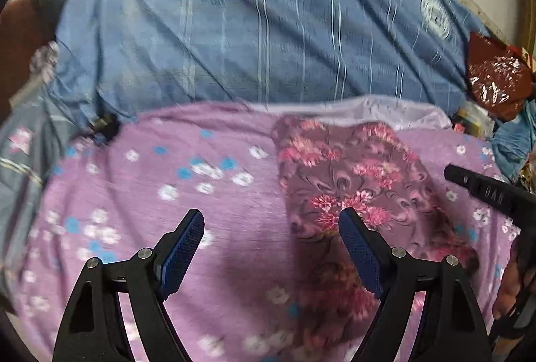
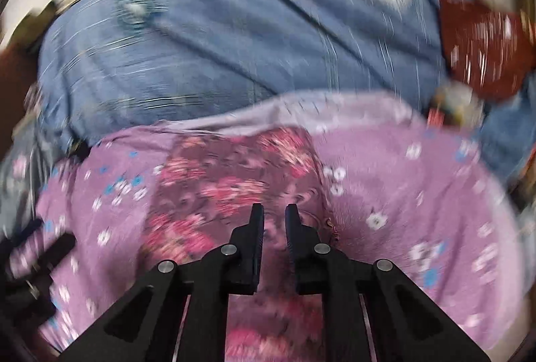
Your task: Fold small clothes
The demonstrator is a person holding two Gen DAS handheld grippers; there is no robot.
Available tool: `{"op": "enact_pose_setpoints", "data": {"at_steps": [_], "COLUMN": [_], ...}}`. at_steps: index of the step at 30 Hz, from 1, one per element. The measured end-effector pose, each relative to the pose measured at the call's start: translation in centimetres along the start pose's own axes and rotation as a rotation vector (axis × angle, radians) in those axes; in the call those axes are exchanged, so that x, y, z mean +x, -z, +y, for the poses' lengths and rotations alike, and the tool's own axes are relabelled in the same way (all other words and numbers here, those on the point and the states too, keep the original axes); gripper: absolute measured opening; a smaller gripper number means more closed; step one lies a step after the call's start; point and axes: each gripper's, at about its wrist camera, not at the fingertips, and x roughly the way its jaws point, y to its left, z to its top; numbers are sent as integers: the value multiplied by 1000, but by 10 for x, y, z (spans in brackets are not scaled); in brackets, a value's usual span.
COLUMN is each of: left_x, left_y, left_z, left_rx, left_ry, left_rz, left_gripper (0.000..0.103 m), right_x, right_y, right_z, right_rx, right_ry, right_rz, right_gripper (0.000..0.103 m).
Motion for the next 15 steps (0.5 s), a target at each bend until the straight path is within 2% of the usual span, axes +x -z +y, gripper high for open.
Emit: {"op": "enact_pose_setpoints", "data": {"at_steps": [4, 7, 8, 13, 15], "left_x": [51, 80, 86, 91, 88], "left_y": [-3, 1, 1, -7, -7], "left_z": [-3, -7, -7, -9, -9], "left_rx": [1, 64, 78, 124, 138], "left_ry": [30, 8, 16, 5, -10], "left_rz": [52, 95, 105, 49, 16], "left_gripper": [82, 84, 84, 84, 83], "right_x": [39, 75, 85, 84, 76], "right_y": [-6, -7, -7, -12, -10], "right_z": [-18, -15, -12, -10, 0], "right_rx": [100, 97, 84, 93, 37], "right_ry": [-42, -64, -43, -19, 29], "right_rz": [42, 137, 147, 129, 108], "right_gripper": [13, 13, 13, 15, 17]}}
